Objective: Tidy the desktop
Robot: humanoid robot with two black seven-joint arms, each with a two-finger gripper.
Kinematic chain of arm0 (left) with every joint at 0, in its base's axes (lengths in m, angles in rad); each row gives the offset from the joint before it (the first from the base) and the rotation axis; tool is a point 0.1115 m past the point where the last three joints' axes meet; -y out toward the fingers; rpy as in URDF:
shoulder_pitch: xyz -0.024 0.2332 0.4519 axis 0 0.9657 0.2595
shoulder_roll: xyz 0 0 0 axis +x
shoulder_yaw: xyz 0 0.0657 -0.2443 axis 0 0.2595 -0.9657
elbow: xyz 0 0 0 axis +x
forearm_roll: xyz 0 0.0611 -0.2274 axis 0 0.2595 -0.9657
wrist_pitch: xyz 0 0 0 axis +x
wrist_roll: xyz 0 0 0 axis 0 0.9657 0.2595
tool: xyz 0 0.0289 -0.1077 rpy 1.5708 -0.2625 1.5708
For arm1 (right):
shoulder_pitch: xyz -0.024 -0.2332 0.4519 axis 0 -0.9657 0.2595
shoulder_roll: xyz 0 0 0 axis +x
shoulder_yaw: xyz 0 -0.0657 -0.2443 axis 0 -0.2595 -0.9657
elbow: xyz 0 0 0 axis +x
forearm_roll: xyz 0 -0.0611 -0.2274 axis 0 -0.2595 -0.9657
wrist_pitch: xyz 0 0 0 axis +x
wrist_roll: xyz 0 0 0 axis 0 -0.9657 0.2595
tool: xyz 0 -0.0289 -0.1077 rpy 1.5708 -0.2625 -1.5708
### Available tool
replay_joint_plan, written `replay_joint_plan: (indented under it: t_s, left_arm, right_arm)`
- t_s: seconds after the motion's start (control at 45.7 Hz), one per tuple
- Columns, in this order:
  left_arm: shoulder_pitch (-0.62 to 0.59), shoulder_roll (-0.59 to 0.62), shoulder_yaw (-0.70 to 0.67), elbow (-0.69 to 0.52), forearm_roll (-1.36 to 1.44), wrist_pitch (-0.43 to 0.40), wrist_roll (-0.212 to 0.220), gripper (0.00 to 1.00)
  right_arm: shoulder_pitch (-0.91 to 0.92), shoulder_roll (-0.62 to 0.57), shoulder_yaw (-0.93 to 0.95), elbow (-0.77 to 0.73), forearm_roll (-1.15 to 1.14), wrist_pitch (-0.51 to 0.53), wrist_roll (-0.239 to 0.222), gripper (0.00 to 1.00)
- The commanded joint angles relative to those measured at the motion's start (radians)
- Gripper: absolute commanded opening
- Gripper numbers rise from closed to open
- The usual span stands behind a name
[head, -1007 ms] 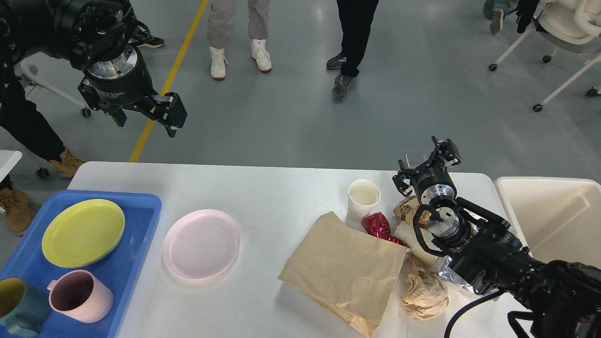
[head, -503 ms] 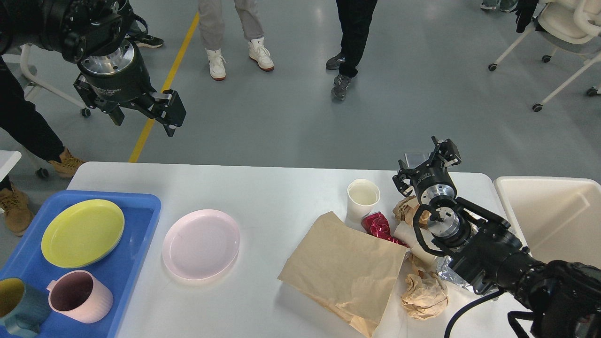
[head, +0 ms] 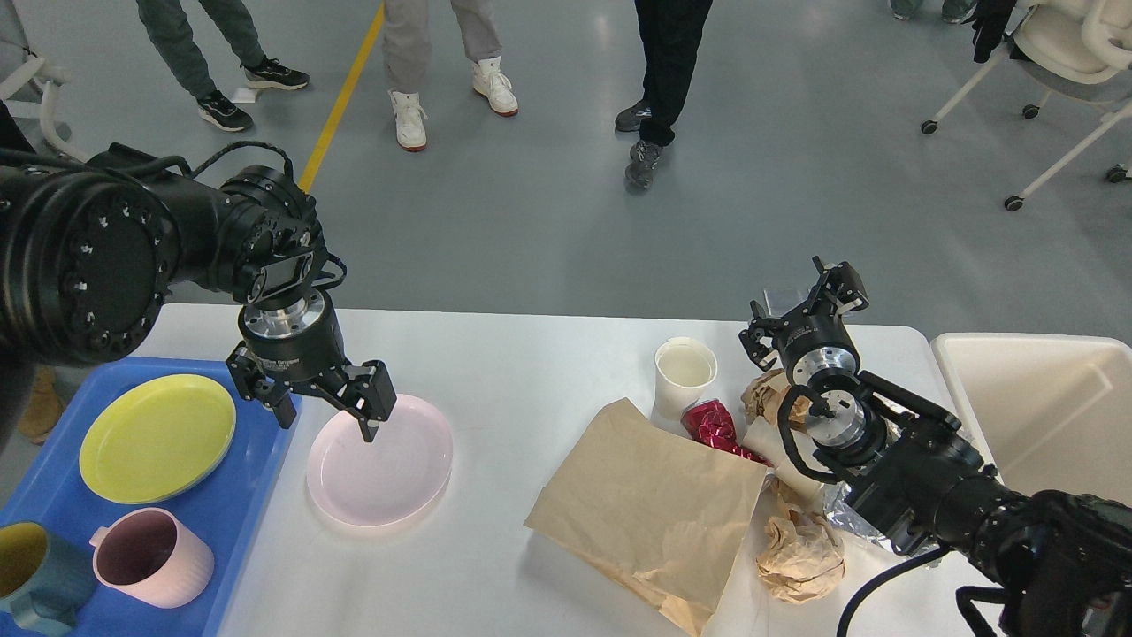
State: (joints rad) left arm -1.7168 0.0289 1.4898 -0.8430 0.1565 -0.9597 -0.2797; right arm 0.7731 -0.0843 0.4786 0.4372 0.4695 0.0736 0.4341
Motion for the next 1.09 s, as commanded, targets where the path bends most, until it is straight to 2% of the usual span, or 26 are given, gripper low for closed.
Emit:
replay_joint_plan:
  t_s: [0.0,0.197,0.328,0.482,0.547,0.832,1.072]
  left_arm:
    - [0.075,0.008,-0.002,0.012,-0.005,0.053,0.002,0.95]
    - [0.172,0.014,-0.002,0.067,-0.006,0.171,0.016,0.95]
    - [0.207,0.017,-0.002,0.093,-0.029,0.22,0.086,0.95]
    - [0.236,0.019,-0.002,0.094,-0.055,0.279,0.197,0.95]
    - [0.255,0.019,-0.003,0.097,-0.061,0.294,0.22,0.95]
    - [0.333,0.023,-0.048,0.168,-0.104,0.312,0.224,0.94]
    - [0.37,0.025,-0.08,0.177,-0.112,0.317,0.232,0.94]
  right_arm:
    - [0.0,0.0,0.0,0.0,0.0,0.0,0.0,1.0]
    - [0.0,0.0,0.0,0.0,0.0,0.0,0.0,1.0]
    - [0.0,0.0,0.0,0.0,0.0,0.0,0.0,1.0]
    - [0.0,0.0,0.0,0.0,0.0,0.0,0.0,1.0]
    - [0.0,0.0,0.0,0.0,0.0,0.0,0.0,1.0]
    - [0.0,0.0,0.0,0.0,0.0,0.0,0.0,1.0]
    - [0.0,0.0,0.0,0.0,0.0,0.0,0.0,1.0]
